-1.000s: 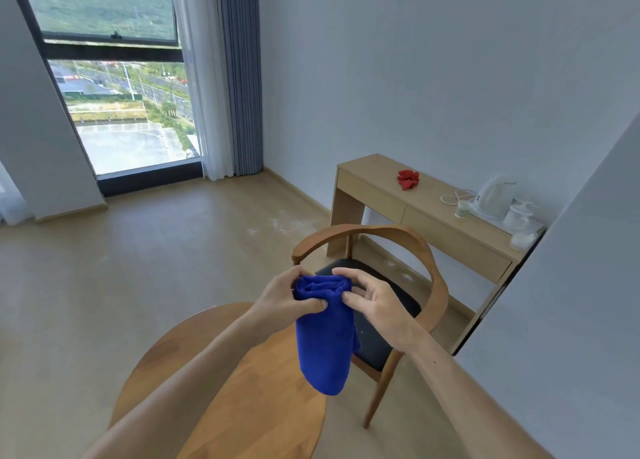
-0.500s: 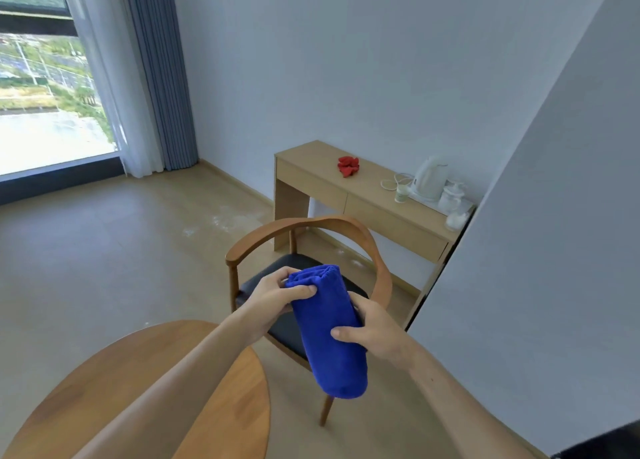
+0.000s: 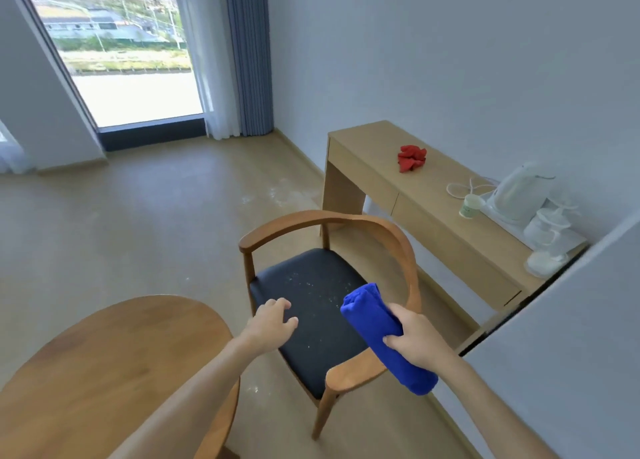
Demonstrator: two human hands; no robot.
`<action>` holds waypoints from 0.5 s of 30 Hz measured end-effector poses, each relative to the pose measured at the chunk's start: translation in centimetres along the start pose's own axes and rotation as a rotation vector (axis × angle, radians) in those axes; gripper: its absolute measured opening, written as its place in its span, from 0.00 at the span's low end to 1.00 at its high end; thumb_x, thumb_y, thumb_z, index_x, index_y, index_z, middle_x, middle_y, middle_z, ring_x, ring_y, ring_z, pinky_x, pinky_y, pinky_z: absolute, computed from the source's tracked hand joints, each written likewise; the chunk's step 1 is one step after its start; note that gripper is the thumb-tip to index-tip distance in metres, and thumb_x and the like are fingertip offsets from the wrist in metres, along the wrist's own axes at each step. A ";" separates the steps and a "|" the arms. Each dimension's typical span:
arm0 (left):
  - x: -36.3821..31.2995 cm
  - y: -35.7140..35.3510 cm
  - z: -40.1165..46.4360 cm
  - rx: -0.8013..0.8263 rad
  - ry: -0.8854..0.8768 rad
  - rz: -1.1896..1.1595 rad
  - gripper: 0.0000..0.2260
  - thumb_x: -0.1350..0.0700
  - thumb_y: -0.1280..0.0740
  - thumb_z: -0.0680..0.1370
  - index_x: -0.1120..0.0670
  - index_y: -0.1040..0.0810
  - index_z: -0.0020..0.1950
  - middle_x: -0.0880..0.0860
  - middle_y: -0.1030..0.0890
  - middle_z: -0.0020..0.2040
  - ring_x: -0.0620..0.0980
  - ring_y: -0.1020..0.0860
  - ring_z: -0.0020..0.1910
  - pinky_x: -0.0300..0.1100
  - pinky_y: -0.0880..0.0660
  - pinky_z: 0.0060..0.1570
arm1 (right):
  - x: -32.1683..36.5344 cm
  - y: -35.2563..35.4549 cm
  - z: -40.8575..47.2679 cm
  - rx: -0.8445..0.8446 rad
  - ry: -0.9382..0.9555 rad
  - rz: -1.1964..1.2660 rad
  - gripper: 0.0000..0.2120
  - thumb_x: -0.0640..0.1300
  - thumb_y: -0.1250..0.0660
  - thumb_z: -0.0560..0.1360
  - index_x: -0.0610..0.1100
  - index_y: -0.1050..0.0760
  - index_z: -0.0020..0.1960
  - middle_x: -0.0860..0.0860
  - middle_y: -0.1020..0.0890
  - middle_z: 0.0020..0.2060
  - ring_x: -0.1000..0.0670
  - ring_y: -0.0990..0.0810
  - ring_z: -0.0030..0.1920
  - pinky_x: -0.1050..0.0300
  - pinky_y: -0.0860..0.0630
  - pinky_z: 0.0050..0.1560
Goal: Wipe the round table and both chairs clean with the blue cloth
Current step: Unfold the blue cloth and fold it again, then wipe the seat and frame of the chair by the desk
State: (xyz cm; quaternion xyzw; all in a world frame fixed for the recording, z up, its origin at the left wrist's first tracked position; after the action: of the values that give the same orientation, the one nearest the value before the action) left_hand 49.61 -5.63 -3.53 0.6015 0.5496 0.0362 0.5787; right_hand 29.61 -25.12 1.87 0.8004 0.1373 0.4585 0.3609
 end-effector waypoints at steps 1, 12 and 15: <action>0.4 -0.2 0.7 -0.025 0.015 0.075 0.21 0.48 0.41 0.81 0.52 0.35 0.73 0.51 0.32 0.71 0.51 0.31 0.69 0.47 0.32 0.67 | -0.1 0.3 1.6 0.023 0.018 -0.026 0.13 0.42 0.35 0.73 0.60 0.32 0.48 0.58 0.19 0.40 0.58 0.19 0.39 0.64 0.25 0.37; 2.9 -3.0 10.7 -0.023 0.225 0.367 0.26 0.45 0.49 0.81 0.54 0.45 0.77 0.54 0.43 0.78 0.55 0.46 0.77 0.59 0.45 0.73 | -1.4 3.4 16.6 0.208 0.207 -0.390 0.18 0.40 0.36 0.75 0.53 0.31 0.62 0.56 0.20 0.47 0.55 0.21 0.44 0.57 0.22 0.49; 2.1 -4.5 12.8 0.016 0.283 0.334 0.27 0.44 0.51 0.82 0.53 0.48 0.78 0.55 0.47 0.79 0.56 0.50 0.78 0.59 0.48 0.74 | -2.6 4.8 20.2 0.268 0.206 -0.419 0.18 0.40 0.35 0.75 0.53 0.32 0.62 0.56 0.20 0.47 0.54 0.20 0.45 0.56 0.21 0.51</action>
State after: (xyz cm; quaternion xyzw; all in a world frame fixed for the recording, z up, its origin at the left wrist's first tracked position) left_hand 56.34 -13.85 -12.30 0.6775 0.5184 0.2112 0.4771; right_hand 44.50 -39.05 -2.84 0.7444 0.3953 0.4307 0.3227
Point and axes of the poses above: each hand's wrist, its own z-axis towards the middle knuckle, its own y-axis out of the back of the hand, x = y × z, the point moved 1 cm from there along z, towards the middle knuckle
